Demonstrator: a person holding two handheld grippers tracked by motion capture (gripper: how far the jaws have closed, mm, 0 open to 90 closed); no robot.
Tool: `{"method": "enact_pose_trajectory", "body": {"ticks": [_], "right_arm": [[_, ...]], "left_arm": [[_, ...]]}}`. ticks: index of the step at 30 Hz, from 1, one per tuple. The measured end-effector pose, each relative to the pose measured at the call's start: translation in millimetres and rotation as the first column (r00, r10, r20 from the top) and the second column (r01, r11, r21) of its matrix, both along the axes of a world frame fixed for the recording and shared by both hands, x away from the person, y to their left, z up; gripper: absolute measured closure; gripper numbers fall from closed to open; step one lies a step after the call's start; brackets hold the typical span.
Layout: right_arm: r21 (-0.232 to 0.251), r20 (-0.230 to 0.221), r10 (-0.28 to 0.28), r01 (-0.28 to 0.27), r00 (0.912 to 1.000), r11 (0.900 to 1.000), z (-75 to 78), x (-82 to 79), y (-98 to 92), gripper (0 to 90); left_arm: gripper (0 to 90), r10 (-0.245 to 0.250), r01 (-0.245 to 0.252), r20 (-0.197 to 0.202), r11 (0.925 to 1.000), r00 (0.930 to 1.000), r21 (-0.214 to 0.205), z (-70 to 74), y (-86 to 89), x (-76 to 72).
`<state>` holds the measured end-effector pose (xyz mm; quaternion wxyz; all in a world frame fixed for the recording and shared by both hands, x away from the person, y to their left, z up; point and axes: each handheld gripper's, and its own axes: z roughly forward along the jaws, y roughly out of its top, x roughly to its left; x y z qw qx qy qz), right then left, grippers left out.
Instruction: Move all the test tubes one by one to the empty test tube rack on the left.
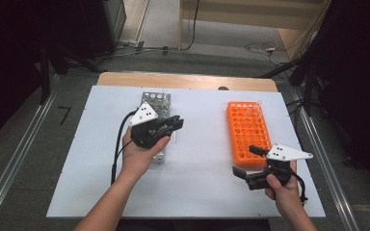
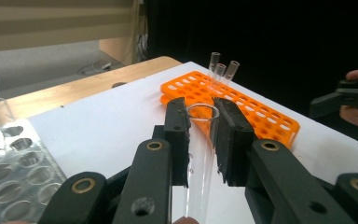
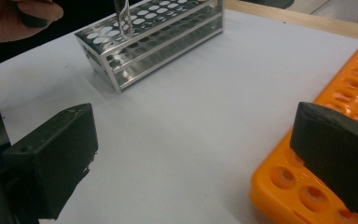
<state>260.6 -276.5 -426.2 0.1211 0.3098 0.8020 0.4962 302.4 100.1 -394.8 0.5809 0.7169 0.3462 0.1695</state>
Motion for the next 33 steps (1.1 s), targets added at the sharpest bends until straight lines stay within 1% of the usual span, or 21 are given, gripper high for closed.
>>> {"method": "enact_pose_trajectory", "body": {"ticks": [2,4,6,8,10,12,17,18,19,20,21,22,24,25,27,29,30,31,33], "right_arm": [[-0.003,0.001,-0.008,0.008,1.0,1.0,-0.1,-0.6,-3.6,0.0],[0.0,-0.003,-0.015,0.015,0.9999,0.9999,-2.0,-2.4,-14.1,0.0],[-0.001,-0.009,-0.028,0.028,0.9996,0.9996,-4.3,-3.8,-20.5,0.0],[-0.004,-0.015,-0.034,0.034,0.9993,0.9994,-6.5,-5.3,-26.5,0.0],[-0.01,-0.006,-0.04,0.04,0.9992,0.9992,-8.5,-6.3,-32.4,0.0],[-0.011,-0.009,-0.052,0.052,0.9986,0.9986,-10.3,-7.4,-37.1,0.0],[-0.018,-0.015,-0.063,0.062,0.9979,0.9979,-14.4,-7.4,-42.6,0.0],[-0.015,-0.022,-0.067,0.066,0.9975,0.9977,-15.4,-6.0,-43.2,0.0],[-0.014,-0.022,-0.069,0.069,0.9974,0.9975,-15.8,-5.3,-43.3,0.0],[-0.013,-0.022,-0.072,0.072,0.9972,0.9973,-16.2,-5.0,-43.1,0.0],[-0.013,-0.021,-0.072,0.071,0.9972,0.9974,-16.4,-5.0,-42.9,0.0],[-0.016,-0.018,-0.072,0.072,0.9972,0.9973,-16.5,-5.3,-42.9,0.0],[-0.022,-0.01,-0.073,0.073,0.9973,0.9971,-16.7,-5.8,-43.4,0.0],[-0.02,-0.013,-0.076,0.076,0.997,0.9969,-16.6,-6.1,-44.0,0.0],[-0.015,-0.013,-0.079,0.079,0.9968,0.9968,-16.8,-5.7,-45.7,0.0],[-0.011,-0.014,-0.084,0.084,0.9963,0.9964,-16.8,-5.7,-47.1,0.0],[-0.012,-0.014,-0.085,0.084,0.9963,0.9964,-16.8,-5.7,-47.5,0.0],[-0.011,-0.012,-0.084,0.084,0.9963,0.9964,-16.9,-5.7,-47.8,0.0],[-0.01,-0.012,-0.084,0.084,0.9964,0.9964,-16.9,-5.7,-47.9,0.0]], "left_arm": [[75.2,0.01,-0.01,0.0,0.9999,0.9999,0.002,0.9,1.4,5.3],[75.2,0.02,-0.02,0.002,0.9998,0.9998,0.005,2.7,3.2,10.7],[75.2,0.043,-0.043,0.006,0.9991,0.9991,0.002,5.0,7.0,18.9],[75.2,0.05,-0.05,0.009,0.9987,0.9987,0.0,5.4,7.6,21.7],[75.2,0.064,-0.065,0.014,0.9979,0.9978,0.007,6.1,9.1,26.9],[75.2,0.073,-0.073,0.015,0.9973,0.9972,0.009,6.3,10.6,32.4],[75.2,0.101,-0.101,0.017,0.9948,0.9947,-0.001,6.6,14.6,45.4],[75.2,0.115,-0.115,0.018,0.9933,0.9932,0.0,7.5,15.9,50.8],[75.2,0.115,-0.115,0.018,0.9933,0.9932,0.0,7.5,15.9,50.8],[75.2,0.119,-0.119,0.021,0.9929,0.9927,-0.003,7.9,16.9,53.8],[75.2,0.136,-0.136,0.023,0.9907,0.9904,-0.003,9.1,19.2,59.3],[75.2,0.14,-0.139,0.027,0.9902,0.9899,-0.008,9.6,20.0,62.1],[75.2,0.147,-0.147,0.032,0.9892,0.9887,-0.005,10.1,20.6,64.7],[75.2,0.152,-0.152,0.035,0.9884,0.9878,-0.001,10.8,21.6,67.4],[75.2,0.165,-0.165,0.036,0.9862,0.9856,-0.011,11.3,22.8,72.6],[75.2,0.181,-0.181,0.042,0.9835,0.9826,-0.007,11.8,24.3,78.0],[75.1,0.195,-0.194,0.045,0.9809,0.9798,-0.013,11.9,25.7,83.4],[75.1,0.195,-0.194,0.045,0.9809,0.9798,-0.013,11.9,25.7,83.4],[75.2,0.215,-0.214,0.05,0.9767,0.9754,-0.016,11.9,26.4,88.9]]}}
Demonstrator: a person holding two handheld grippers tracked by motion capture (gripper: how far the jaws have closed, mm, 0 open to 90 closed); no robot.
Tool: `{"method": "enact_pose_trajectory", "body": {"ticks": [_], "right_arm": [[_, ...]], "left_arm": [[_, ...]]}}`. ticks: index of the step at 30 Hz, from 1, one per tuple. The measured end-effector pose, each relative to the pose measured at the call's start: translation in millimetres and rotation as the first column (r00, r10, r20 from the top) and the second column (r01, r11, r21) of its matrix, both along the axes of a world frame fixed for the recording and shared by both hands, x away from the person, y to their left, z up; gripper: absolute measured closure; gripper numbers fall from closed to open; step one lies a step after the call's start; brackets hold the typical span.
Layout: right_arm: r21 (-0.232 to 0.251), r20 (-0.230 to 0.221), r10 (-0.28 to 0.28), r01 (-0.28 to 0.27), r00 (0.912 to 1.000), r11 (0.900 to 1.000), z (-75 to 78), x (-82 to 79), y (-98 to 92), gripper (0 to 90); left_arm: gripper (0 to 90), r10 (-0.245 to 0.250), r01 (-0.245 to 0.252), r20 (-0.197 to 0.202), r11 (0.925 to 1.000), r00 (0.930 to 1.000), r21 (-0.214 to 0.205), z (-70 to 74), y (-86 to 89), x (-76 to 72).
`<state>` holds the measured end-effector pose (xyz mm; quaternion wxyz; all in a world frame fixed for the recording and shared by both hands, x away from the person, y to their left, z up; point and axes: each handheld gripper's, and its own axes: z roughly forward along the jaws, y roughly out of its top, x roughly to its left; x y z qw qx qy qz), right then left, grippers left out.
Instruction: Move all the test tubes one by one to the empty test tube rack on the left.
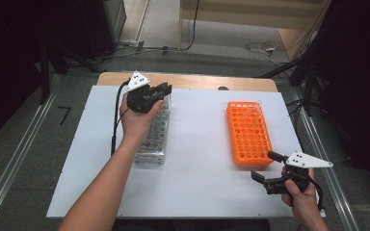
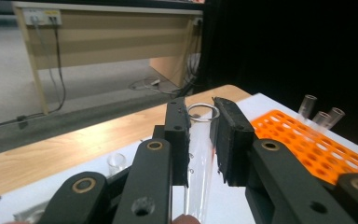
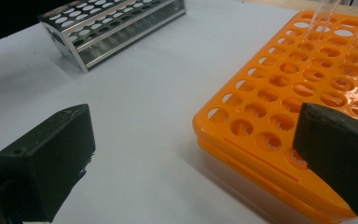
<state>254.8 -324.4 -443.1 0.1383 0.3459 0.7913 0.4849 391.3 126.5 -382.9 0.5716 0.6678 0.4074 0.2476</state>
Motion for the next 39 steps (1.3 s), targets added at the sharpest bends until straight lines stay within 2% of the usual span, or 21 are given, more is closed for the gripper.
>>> {"method": "enact_pose_trajectory", "body": {"ticks": [3,7,11,20,29,32,39], "right_arm": [[0.0,0.003,-0.001,0.001,1.0,1.0,0.0,-0.2,-0.1,0.0],[0.001,0.004,-0.001,0.001,1.0,1.0,0.2,-0.3,-0.8,0.0],[0.009,0.001,0.006,-0.006,1.0,0.9999,-0.1,0.1,-2.0,0.0],[0.013,0.0,0.01,-0.01,1.0,0.9999,0.1,-0.1,-3.1,0.0],[0.014,0.002,0.018,-0.018,0.9998,0.9997,0.2,-0.6,-3.3,0.0],[0.016,0.003,0.019,-0.019,0.9998,0.9997,0.0,-0.1,-3.8,0.0],[0.012,0.003,0.02,-0.021,0.9998,0.9997,0.1,-0.5,-3.8,0.0]], "left_arm": [[75.2,0.021,-0.021,0.005,0.9998,0.9998,-0.002,-0.6,1.0,7.9],[75.2,0.047,-0.047,0.005,0.9987,0.9989,0.019,-3.9,0.2,18.5],[75.2,0.072,-0.072,-0.006,0.9974,0.9974,0.008,-8.4,0.7,28.8],[75.2,0.112,-0.111,-0.023,0.9931,0.9935,0.038,-22.4,-0.2,42.5],[75.2,0.135,-0.134,-0.014,0.9881,0.9907,0.075,-31.0,-7.0,46.7],[75.1,0.137,-0.134,-0.032,0.9863,0.99,0.097,-34.9,-8.4,47.6],[75.1,0.156,-0.149,-0.07,0.9839,0.9853,0.099,-42.6,-6.1,46.1]]}}
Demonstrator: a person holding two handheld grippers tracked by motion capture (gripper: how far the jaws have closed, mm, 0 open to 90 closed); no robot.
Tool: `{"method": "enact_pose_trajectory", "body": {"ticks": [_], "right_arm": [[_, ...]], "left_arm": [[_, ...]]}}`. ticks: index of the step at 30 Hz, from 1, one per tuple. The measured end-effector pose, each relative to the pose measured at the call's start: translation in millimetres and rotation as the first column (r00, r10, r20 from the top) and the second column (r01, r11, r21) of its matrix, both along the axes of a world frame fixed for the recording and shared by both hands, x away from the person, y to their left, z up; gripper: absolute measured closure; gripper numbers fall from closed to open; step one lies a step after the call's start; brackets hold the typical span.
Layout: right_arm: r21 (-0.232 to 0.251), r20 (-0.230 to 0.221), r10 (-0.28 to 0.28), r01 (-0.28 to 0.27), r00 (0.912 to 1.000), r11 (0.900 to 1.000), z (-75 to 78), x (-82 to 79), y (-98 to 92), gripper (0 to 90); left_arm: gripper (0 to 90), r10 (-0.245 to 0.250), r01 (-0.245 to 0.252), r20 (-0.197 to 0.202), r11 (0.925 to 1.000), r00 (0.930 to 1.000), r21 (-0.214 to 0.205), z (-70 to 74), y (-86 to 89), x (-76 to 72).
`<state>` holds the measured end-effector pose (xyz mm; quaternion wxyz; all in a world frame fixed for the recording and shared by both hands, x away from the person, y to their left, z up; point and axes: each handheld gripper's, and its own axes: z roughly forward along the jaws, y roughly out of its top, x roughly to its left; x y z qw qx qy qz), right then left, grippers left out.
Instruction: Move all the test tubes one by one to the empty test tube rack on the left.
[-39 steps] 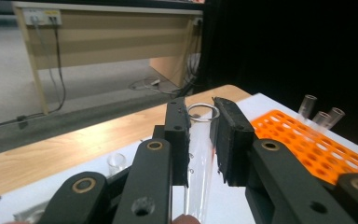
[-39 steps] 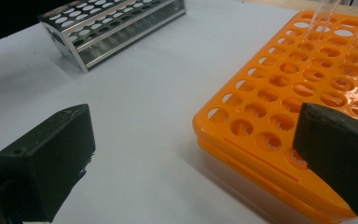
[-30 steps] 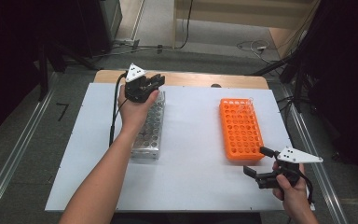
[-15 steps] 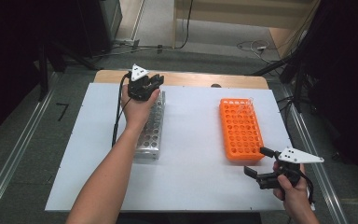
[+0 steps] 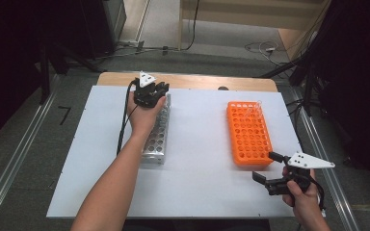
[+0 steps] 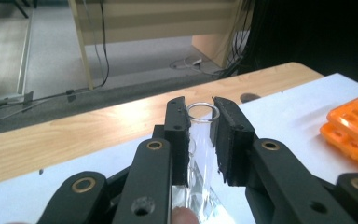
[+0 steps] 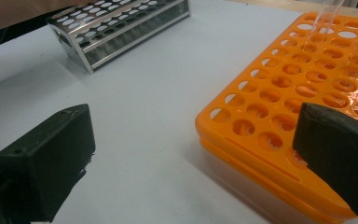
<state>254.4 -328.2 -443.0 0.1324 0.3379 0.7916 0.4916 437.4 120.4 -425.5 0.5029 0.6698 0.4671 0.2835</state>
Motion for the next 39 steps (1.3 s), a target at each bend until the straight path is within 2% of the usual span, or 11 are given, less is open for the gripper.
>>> {"method": "enact_pose_trajectory", "body": {"ticks": [5,11,15,19,22,25,29,32,34,37,39], "right_arm": [[0.006,-0.002,0.001,-0.001,1.0,1.0,-0.1,0.5,-0.1,0.0],[0.006,-0.005,0.002,-0.002,1.0,1.0,-0.1,0.4,0.2,0.0],[0.005,-0.009,0.0,0.0,1.0,1.0,-0.6,1.0,0.2,0.0],[-0.002,-0.016,0.0,0.0,0.9999,1.0,-2.4,1.9,1.0,0.0],[-0.005,-0.018,0.0,0.0,0.9998,1.0,-2.9,2.3,1.1,0.0],[0.002,-0.022,0.0,0.0,0.9998,1.0,-3.6,3.4,1.1,0.0],[0.004,-0.025,-0.007,0.007,0.9996,1.0,-3.6,4.7,1.5,0.0],[0.002,-0.024,-0.01,0.01,0.9997,0.9999,-3.4,6.1,1.7,0.0],[0.003,-0.024,-0.011,0.011,0.9997,0.9999,-3.2,6.5,2.0,0.0],[0.002,-0.025,-0.01,0.011,0.9996,0.9999,-1.8,9.2,3.5,0.0],[0.001,-0.026,-0.013,0.013,0.9996,0.9999,-1.2,11.0,4.9,0.0]], "left_arm": [[75.0,-0.013,0.014,-0.043,0.9996,0.999,0.026,-2.3,-0.5,-0.3],[74.8,-0.017,0.02,-0.095,0.9994,0.9954,0.03,-3.9,1.6,0.7],[74.5,-0.025,0.031,-0.119,0.9983,0.9925,0.049,-4.2,-0.2,0.9],[71.6,-0.029,0.035,-0.136,0.9985,0.9903,0.042,-4.2,0.7,1.5],[66.6,-0.039,0.045,-0.139,0.9983,0.9895,0.037,-3.2,1.3,0.4],[52.9,-0.056,0.061,-0.138,0.9976,0.9889,0.033,-0.7,1.8,-2.6],[42.1,-0.079,0.081,-0.115,0.9967,0.9902,0.011,4.9,4.2,-10.4],[37.2,-0.092,0.091,-0.097,0.9957,0.9911,-0.018,9.9,7.6,-19.7],[37.1,-0.109,0.105,-0.085,0.9934,0.9905,-0.046,12.1,10.8,-27.2],[29.5,-0.125,0.121,-0.071,0.9913,0.9896,-0.051,14.8,13.9,-40.0],[20.1,-0.135,0.131,-0.071,0.9898,0.9883,-0.055,16.5,15.3,-48.6]]}}
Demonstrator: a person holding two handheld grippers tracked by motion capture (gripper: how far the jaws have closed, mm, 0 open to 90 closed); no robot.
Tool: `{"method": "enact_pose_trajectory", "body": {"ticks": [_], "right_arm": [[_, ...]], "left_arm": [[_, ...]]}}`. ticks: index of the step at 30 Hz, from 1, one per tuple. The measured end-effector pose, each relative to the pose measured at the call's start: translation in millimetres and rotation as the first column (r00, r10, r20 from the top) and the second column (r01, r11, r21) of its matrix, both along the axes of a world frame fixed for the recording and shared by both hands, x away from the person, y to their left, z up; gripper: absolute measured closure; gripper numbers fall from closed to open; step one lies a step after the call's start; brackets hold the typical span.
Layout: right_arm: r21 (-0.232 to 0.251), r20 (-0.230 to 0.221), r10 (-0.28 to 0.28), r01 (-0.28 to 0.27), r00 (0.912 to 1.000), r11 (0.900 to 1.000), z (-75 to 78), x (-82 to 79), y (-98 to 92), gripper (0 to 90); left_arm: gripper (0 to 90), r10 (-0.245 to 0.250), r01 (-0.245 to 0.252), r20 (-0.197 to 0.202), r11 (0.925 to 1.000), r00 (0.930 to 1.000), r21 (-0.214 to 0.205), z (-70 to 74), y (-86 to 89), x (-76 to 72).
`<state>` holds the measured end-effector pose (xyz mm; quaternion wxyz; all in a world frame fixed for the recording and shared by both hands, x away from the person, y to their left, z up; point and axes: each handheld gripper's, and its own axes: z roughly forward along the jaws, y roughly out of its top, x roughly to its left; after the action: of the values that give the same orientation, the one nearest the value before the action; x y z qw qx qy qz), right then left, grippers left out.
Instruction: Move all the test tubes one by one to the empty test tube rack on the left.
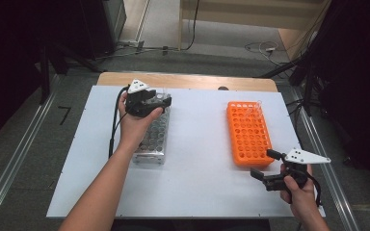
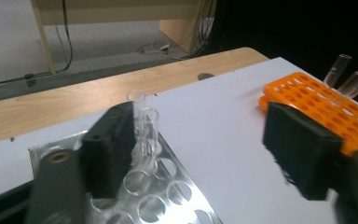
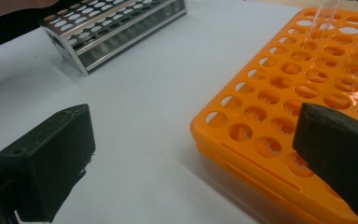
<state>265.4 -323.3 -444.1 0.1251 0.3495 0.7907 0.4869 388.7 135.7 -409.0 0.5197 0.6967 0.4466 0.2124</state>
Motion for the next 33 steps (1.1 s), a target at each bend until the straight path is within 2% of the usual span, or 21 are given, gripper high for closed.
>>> {"method": "enact_pose_trajectory", "body": {"ticks": [2,4,6,10,11,16,19,21,23,25,26,27,28,29,33], "right_arm": [[0.0,-0.001,-0.001,0.001,1.0,1.0,0.8,2.0,1.7,0.0],[-0.001,0.004,-0.006,0.006,1.0,1.0,2.2,4.3,3.1,0.0],[0.001,0.006,-0.015,0.015,0.9999,0.9999,3.7,7.3,3.7,0.0],[0.007,0.008,-0.032,0.032,0.9994,0.9995,6.5,14.6,5.0,0.0],[0.008,0.007,-0.037,0.036,0.9993,0.9993,7.3,16.5,5.2,0.0],[0.002,0.022,-0.071,0.071,0.9972,0.9975,9.4,30.3,4.8,0.0],[0.006,0.023,-0.082,0.082,0.9963,0.9966,9.6,36.4,4.0,0.0],[-0.013,0.042,-0.115,0.116,0.9925,0.9932,10.1,45.1,4.3,2.8],[0.0,0.031,-0.117,0.117,0.9927,0.9931,10.9,51.4,3.7,4.5],[-0.008,0.029,-0.134,0.134,0.9906,0.9909,12.1,57.7,3.7,7.7],[-0.008,0.029,-0.134,0.134,0.9906,0.9909,12.1,57.7,3.7,7.7],[-0.012,0.029,-0.155,0.156,0.9874,0.9877,13.3,63.4,4.1,13.1],[-0.013,0.025,-0.165,0.165,0.9861,0.9862,13.7,66.4,4.1,14.7],[-0.016,0.02,-0.172,0.172,0.9849,0.9849,13.4,70.2,3.9,16.7],[-0.027,0.017,-0.205,0.206,0.9785,0.9782,11.0,83.9,2.0,23.7]], "left_arm": [[12.8,-0.006,0.006,0.0,1.0,1.0,-0.002,2.1,1.0,-9.5],[9.8,0.002,-0.002,0.022,1.0,0.9998,-0.006,4.2,2.1,-20.8],[7.8,-0.012,0.013,0.039,0.9997,0.9991,-0.019,5.7,3.5,-31.7],[1.3,-0.043,0.044,0.035,0.9989,0.9984,-0.015,5.3,3.2,-49.3],[0.1,-0.051,0.052,0.04,0.9982,0.9979,-0.029,4.7,3.8,-58.2],[0.0,-0.075,0.078,0.053,0.9952,0.9958,-0.058,4.5,5.4,-75.1],[0.0,-0.083,0.086,0.059,0.9953,0.9947,-0.044,3.9,4.1,-86.8],[0.0,-0.089,0.091,0.067,0.9954,0.9938,-0.031,3.3,2.9,-94.1],[0.0,-0.096,0.098,0.073,0.995,0.9927,-0.021,2.7,1.7,-101.1],[0.0,-0.099,0.101,0.084,0.9948,0.9915,-0.017,1.4,0.7,-110.5],[0.0,-0.099,0.101,0.084,0.9948,0.9915,-0.017,1.4,0.7,-110.5],[0.0,-0.099,0.101,0.087,0.9946,0.9913,-0.021,0.3,0.3,-112.9],[0.0,-0.106,0.108,0.081,0.9939,0.991,-0.022,-0.8,-0.4,-114.1],[0.0,-0.11,0.111,0.078,0.9938,0.9909,-0.009,-2.0,-1.5,-114.9],[0.0,-0.117,0.119,0.073,0.9926,0.9904,-0.023,-5.6,-1.1,-118.4]]}}
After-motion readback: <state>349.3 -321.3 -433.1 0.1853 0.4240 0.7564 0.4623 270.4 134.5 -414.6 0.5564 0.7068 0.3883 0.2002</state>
